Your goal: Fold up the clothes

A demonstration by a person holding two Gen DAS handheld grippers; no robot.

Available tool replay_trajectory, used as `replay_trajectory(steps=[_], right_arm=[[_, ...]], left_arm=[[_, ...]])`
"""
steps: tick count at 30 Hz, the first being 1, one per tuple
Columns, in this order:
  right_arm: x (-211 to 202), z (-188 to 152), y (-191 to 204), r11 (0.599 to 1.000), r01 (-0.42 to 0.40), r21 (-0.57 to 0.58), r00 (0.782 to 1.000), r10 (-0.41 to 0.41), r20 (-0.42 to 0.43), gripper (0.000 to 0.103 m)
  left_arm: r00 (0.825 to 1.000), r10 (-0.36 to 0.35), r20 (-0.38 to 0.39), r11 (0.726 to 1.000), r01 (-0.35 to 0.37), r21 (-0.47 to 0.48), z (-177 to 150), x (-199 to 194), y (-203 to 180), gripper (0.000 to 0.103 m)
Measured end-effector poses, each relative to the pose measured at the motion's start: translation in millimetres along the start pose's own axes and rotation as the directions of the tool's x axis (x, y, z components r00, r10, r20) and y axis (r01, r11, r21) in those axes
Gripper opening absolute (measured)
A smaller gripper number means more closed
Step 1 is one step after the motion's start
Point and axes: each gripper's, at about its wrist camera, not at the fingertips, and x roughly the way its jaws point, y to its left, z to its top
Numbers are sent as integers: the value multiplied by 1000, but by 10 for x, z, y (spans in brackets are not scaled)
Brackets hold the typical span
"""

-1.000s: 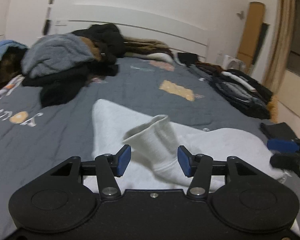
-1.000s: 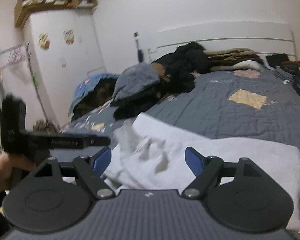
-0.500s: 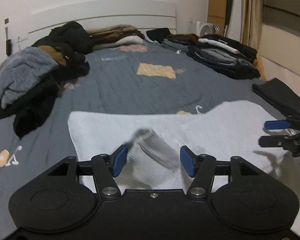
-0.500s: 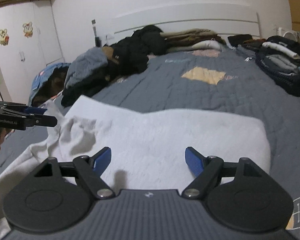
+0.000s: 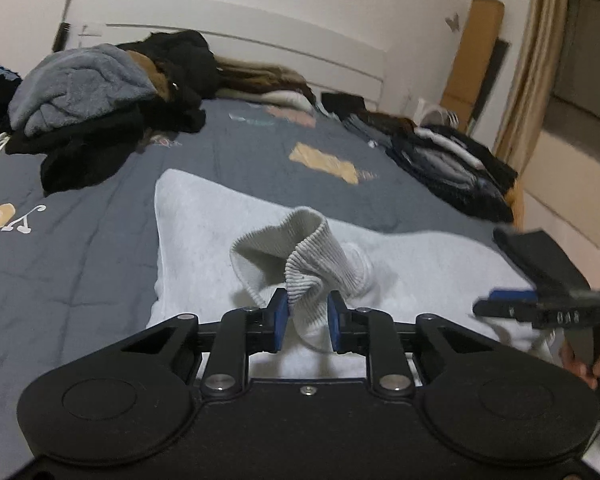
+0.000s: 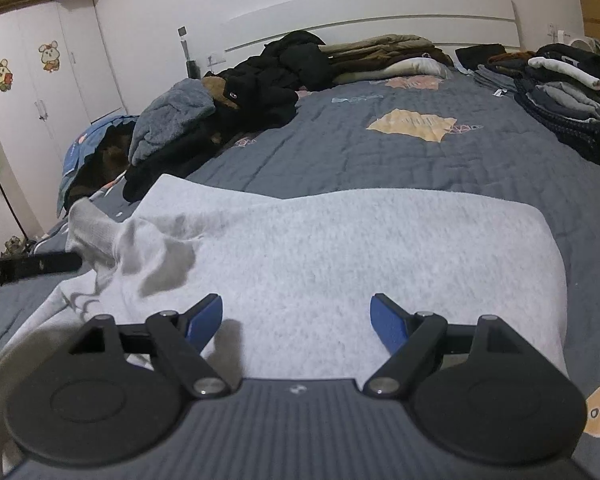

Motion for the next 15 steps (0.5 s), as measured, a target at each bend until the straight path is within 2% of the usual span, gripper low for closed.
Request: replay_trajectory(steps=[4, 9, 10, 11, 15], right_arm=[[20, -8, 37, 1000, 2, -8, 1000, -2, -4, 81], [52, 15, 70, 1000, -8, -3, 1000, 8, -2, 81], [59, 22, 78, 1000, -11, 0, 1000, 11, -1, 81], [66, 30, 87, 1000, -13, 3, 1000, 13, -1, 81], [92, 53, 119, 1000, -20, 1, 1000, 20, -1, 81]], left_arm=[[998, -15, 54, 999, 18, -44, 93, 58, -2, 27], [998, -34, 58, 999, 32, 28, 83, 130, -115, 27], [998, -40, 52, 998, 38, 41, 69, 140, -118, 13], [999, -39, 38, 998, 37, 55, 65, 150, -121, 4], [999, -6, -39, 996, 10, 93, 93, 91, -56, 3]])
